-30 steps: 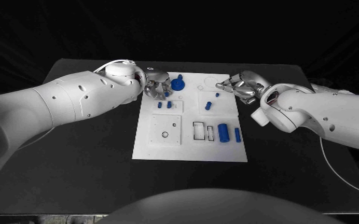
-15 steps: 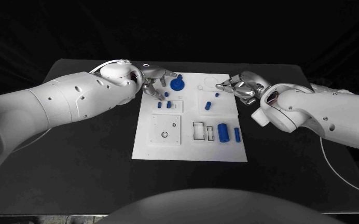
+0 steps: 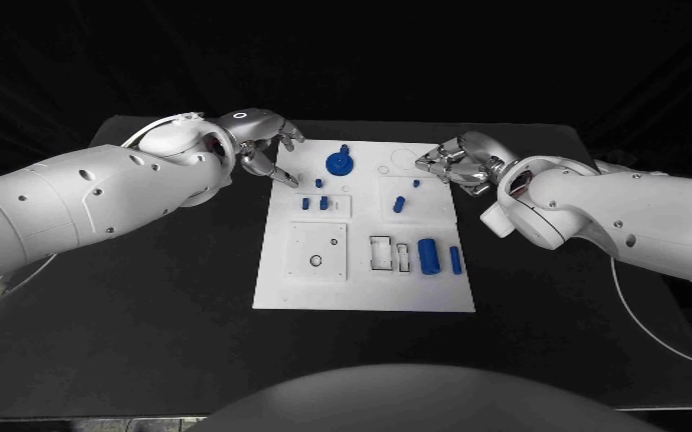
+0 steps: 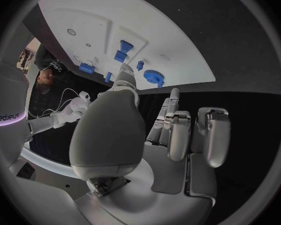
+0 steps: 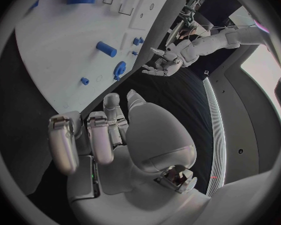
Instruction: Assemble the parts on the task board
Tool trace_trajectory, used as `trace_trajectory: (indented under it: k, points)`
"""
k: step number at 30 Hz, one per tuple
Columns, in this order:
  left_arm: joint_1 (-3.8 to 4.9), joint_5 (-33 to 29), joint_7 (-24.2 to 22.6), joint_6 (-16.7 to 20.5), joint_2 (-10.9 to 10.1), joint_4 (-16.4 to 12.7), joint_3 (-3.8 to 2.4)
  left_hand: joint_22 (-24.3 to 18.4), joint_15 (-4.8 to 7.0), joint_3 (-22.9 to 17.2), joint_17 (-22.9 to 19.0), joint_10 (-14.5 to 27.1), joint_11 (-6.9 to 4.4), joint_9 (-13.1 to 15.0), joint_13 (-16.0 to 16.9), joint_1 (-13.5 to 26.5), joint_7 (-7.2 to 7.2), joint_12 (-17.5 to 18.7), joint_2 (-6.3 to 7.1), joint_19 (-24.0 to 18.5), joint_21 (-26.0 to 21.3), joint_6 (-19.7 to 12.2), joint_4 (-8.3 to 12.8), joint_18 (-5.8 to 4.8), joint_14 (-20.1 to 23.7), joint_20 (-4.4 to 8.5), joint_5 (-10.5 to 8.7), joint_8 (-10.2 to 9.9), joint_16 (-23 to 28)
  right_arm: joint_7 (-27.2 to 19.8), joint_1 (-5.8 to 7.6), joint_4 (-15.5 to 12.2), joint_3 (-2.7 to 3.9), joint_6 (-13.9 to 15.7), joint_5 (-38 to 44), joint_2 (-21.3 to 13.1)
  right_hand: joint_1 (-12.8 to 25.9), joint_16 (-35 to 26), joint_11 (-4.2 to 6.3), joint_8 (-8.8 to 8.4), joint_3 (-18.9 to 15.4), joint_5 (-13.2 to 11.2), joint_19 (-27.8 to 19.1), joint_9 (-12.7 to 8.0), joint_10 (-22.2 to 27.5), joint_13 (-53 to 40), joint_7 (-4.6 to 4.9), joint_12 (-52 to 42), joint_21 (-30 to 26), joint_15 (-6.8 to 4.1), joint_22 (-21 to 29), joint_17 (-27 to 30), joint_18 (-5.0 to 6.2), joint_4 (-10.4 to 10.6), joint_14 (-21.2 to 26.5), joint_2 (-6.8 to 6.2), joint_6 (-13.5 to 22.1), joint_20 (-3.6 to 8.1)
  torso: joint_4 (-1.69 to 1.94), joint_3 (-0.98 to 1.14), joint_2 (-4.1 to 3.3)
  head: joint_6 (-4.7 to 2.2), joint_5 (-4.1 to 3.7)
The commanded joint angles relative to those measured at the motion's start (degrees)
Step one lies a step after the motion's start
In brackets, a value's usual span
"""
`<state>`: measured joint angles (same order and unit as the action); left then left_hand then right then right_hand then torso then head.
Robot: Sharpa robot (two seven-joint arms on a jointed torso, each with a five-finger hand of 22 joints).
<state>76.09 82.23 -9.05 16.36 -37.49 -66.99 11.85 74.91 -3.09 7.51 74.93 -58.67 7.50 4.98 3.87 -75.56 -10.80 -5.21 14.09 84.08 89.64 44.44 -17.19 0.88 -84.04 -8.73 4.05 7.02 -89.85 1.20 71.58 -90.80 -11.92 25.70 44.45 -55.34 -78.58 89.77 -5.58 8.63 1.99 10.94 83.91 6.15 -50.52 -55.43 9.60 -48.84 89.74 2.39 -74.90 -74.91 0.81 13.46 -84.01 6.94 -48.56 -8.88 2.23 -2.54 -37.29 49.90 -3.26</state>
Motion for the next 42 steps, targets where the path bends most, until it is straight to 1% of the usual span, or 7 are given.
trace_trajectory:
  k: [1,6,12,19,27,31,42]
  points:
    - [0.18,-10.51,-2.82,6.56,-1.45,-2.05,-0.21,15.09,-0.21,2.99,15.07,-1.77,-0.45,0.34,0.06,2.43,0.19,-0.63,-0.11,5.92,0.36,3.58,-0.05,-0.88,-5.96,-0.49,0.55,0.79,-0.15,-1.12,0.63,0.83,0.06,1.85,10.35,0.70,-2.91,0.23,0.48,0.45,2.10,-2.18,6.09,0.26,1.69,11.57,-0.62,13.42,0.26,-0.43,-15.10,-15.09,-0.81,-0.16,-5.99,-1.16,-1.95,0.67,0.15,-0.01,-0.01,0.02,-0.04]
    - [0.25,-24.59,-4.87,11.16,-2.92,-4.10,-0.02,14.81,0.55,3.36,14.65,-3.90,-1.15,0.62,-0.09,5.84,1.07,-1.00,0.01,5.30,-0.28,6.94,0.00,-0.67,-5.79,-0.05,0.81,1.48,0.10,-0.21,1.13,2.36,0.06,2.36,18.92,1.75,-6.01,0.23,-1.27,0.19,4.40,-4.54,6.09,0.56,-2.13,28.96,-0.57,29.26,0.26,0.78,-15.10,-15.09,-0.81,-0.04,-5.99,-4.06,-4.71,-0.70,0.30,-0.02,0.03,0.00,0.07]
    - [0.22,-47.74,-9.67,17.03,-3.90,-7.35,0.33,12.02,1.04,2.76,8.91,-4.38,-1.61,1.01,-0.14,7.26,1.79,-0.33,-0.86,-0.80,-6.78,10.25,-0.08,1.29,-3.17,0.43,2.98,2.00,3.82,3.11,1.33,3.97,0.09,-0.75,30.55,2.72,-7.48,0.23,-1.28,-1.17,5.72,-6.77,6.09,0.23,-5.51,40.17,-0.89,37.41,0.26,1.03,-15.10,-15.09,-0.81,-0.39,-5.99,-5.32,-7.34,-0.82,0.35,-0.17,-0.10,-0.07,-0.02]
    - [0.11,-61.93,-15.71,18.50,-4.34,-10.60,0.44,8.89,1.18,1.28,1.79,-4.79,-1.69,0.94,-0.12,10.74,1.82,0.13,-2.76,-6.93,-14.18,10.50,-0.06,3.13,0.59,0.66,1.43,1.23,9.25,6.84,1.13,5.38,0.09,-6.16,40.84,3.86,-8.15,0.23,-0.70,-2.41,5.98,-7.72,6.09,-0.49,-7.90,45.91,-1.80,40.84,0.26,0.39,-15.10,-15.09,-0.81,-1.09,-5.99,-6.63,-8.97,-0.29,0.25,-0.09,-0.08,0.09,-0.11]
    - [0.07,-67.76,-17.61,18.14,-4.82,-13.32,0.47,-7.44,0.47,0.26,-27.72,-4.44,-1.12,0.81,-0.13,12.16,1.40,1.10,-3.75,-31.60,-49.52,10.49,-0.04,9.50,20.46,-0.06,0.69,-0.17,37.70,10.80,0.65,6.04,0.09,-12.06,47.30,5.08,-7.82,0.23,-0.77,-3.02,5.65,-8.19,6.09,-0.83,-8.66,47.71,-2.59,41.89,0.26,0.38,-15.10,-15.09,-0.81,-0.69,-5.99,-7.01,-9.26,-0.12,0.24,-0.04,0.03,0.10,-0.37]
    - [0.04,-68.70,-17.89,18.40,-5.04,-13.85,0.48,-11.21,-0.20,-1.10,-32.76,-3.72,-0.65,0.85,-0.17,11.31,1.04,1.22,-5.69,-32.89,-55.13,10.32,0.14,9.55,24.13,-0.86,-0.10,-0.70,44.17,12.00,0.59,6.03,0.10,-13.47,48.26,5.36,-7.43,0.23,-0.65,-3.30,5.38,-8.20,6.09,-0.97,-8.92,48.26,-2.07,42.21,0.26,0.36,-15.10,-15.09,-0.81,-0.30,-5.99,-7.03,-9.22,-0.11,0.17,-0.02,0.02,0.10,-0.43]
    - [-0.03,-70.64,-18.16,18.37,-5.37,-14.24,0.49,-22.42,-1.42,-2.11,-44.69,-3.44,-0.19,1.28,-0.15,10.78,0.56,0.76,-7.63,-31.79,-68.40,10.25,0.23,9.66,27.22,-2.22,-0.27,-1.23,55.39,15.25,0.35,6.77,0.09,-14.22,48.83,6.36,-7.56,0.23,-0.88,-4.11,5.27,-8.13,6.09,-1.38,-8.97,49.40,-1.09,43.00,0.26,0.53,-15.10,-15.09,-0.81,-0.25,-5.99,-6.96,-8.64,-0.18,0.18,-0.06,0.06,0.10,-0.57]
